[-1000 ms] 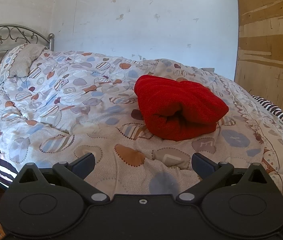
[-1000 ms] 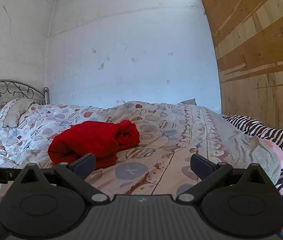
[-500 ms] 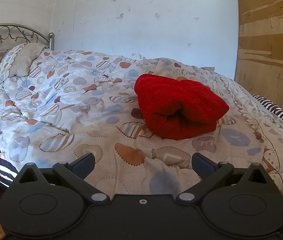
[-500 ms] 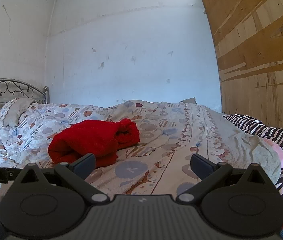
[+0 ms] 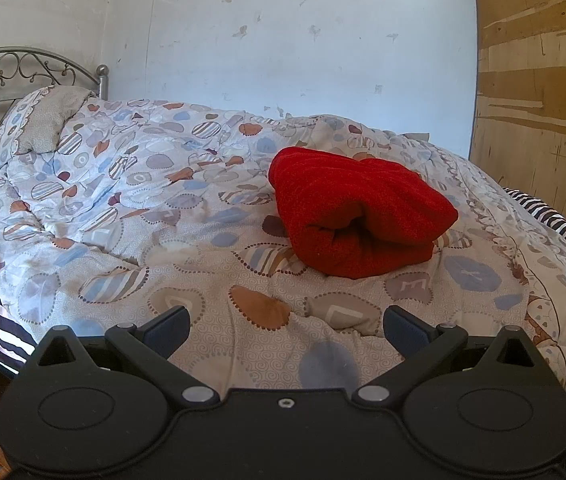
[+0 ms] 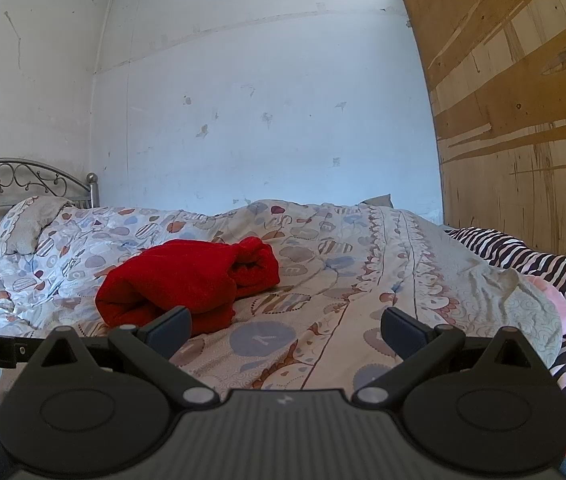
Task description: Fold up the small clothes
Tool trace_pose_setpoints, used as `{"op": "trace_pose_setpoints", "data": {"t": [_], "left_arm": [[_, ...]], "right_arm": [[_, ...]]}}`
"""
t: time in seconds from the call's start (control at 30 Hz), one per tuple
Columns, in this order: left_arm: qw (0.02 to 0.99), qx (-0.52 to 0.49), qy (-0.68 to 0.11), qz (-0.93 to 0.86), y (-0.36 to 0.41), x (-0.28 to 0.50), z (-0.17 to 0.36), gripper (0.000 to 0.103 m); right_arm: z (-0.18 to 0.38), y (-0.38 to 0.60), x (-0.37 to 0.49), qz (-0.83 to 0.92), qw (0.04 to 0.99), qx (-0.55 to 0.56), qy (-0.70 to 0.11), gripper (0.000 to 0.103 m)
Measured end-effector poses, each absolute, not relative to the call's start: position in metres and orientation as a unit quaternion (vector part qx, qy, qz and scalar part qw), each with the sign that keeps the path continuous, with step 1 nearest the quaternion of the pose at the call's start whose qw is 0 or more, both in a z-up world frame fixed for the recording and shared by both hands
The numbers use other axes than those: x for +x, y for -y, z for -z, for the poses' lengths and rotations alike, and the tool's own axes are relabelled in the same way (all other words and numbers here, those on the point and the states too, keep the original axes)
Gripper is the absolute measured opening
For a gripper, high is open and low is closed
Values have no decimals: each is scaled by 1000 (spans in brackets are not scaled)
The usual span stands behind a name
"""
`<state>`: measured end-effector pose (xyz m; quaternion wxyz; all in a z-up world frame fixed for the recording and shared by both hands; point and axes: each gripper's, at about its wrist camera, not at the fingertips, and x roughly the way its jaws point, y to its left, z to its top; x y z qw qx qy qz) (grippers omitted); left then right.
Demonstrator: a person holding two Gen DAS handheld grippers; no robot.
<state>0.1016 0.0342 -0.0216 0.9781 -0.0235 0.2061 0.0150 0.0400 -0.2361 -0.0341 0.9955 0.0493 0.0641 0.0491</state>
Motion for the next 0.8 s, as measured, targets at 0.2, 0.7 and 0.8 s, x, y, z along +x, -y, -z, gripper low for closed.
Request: {"op": "trace_pose_setpoints", "data": {"t": [0.2, 0.7, 0.8], "left_arm": [[978, -23, -206, -15, -34, 102, 21, 102], [973, -22, -227, -19, -34, 103, 27, 102], [971, -21, -237, -26, -34, 105, 28, 102]], "right_arm": [[34, 236, 39, -49, 996, 50, -63, 103], [35, 236, 39, -49, 995, 50, -64, 103], [34, 234, 39, -49, 995, 50, -65, 103]]}}
